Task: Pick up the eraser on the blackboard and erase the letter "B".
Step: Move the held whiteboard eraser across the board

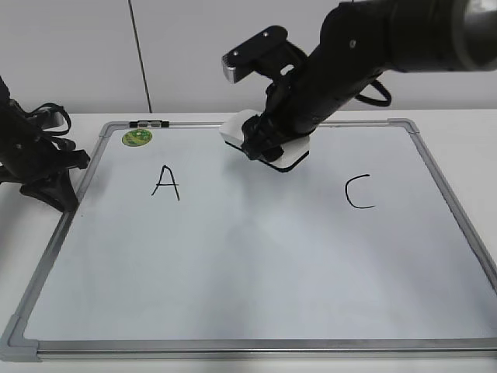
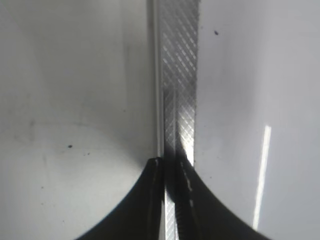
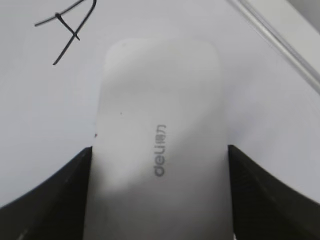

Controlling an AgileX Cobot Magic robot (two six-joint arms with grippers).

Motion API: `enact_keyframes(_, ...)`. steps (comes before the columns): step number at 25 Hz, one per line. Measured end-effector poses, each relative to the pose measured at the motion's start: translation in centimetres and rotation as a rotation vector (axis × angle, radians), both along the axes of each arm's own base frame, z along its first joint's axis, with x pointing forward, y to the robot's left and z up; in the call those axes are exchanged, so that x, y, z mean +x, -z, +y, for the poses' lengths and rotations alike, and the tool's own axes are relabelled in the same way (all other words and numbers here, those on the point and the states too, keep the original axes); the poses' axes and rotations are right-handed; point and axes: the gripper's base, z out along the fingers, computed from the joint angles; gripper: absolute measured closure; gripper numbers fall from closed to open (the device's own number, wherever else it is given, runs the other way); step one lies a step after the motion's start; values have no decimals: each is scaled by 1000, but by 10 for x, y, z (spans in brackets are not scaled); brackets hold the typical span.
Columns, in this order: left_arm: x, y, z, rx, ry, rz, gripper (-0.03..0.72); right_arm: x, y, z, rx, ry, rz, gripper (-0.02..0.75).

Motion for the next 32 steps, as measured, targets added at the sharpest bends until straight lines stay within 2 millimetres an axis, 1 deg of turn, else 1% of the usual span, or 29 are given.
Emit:
enact_keyframes(1, 0, 0, 0, 0, 0, 0, 643, -3, -10, -4, 4, 4, -7, 187)
enact_keyframes(2, 0, 1, 0, 0, 0, 2, 643, -4, -13, -5, 2, 6, -3, 187)
enact_keyframes(3, 0, 1, 0, 0, 0, 2, 643, -5, -20, -11, 2, 17, 1, 187)
enact_keyframes(4, 0, 1, 0, 0, 0, 2, 643, -6, -22, -16, 2, 30, 6, 187)
enact_keyframes(6, 0, 1, 0, 0, 0, 2, 642, -8, -22, -32, -7, 74, 22, 187)
enact_keyframes(9, 0, 1, 0, 0, 0, 2, 642, -11, -20, -64, -17, 160, 46, 187)
enact_keyframes(11, 0, 1, 0, 0, 0, 2, 642, -13, -18, -89, -7, 237, 62, 187)
enact_keyframes(13, 0, 1, 0, 0, 0, 2, 642, -17, -15, -111, 14, 320, 73, 188)
enact_keyframes(15, 0, 1, 0, 0, 0, 2, 642, -18, -11, -138, 45, 428, 80, 188)
enact_keyframes(19, 0, 1, 0, 1, 1, 2, 641, -21, 2, -176, 73, 575, 105, 188)
enact_keyframes(23, 0, 1, 0, 1, 1, 2, 641, -25, 15, -197, 110, 669, 99, 187)
enact_keyframes(27, 0, 1, 0, 1, 1, 2, 641, -29, 27, -211, 152, 741, 68, 187)
enact_keyframes(32, 0, 1, 0, 1, 1, 2, 641, -31, 40, -214, 162, 754, 59, 188)
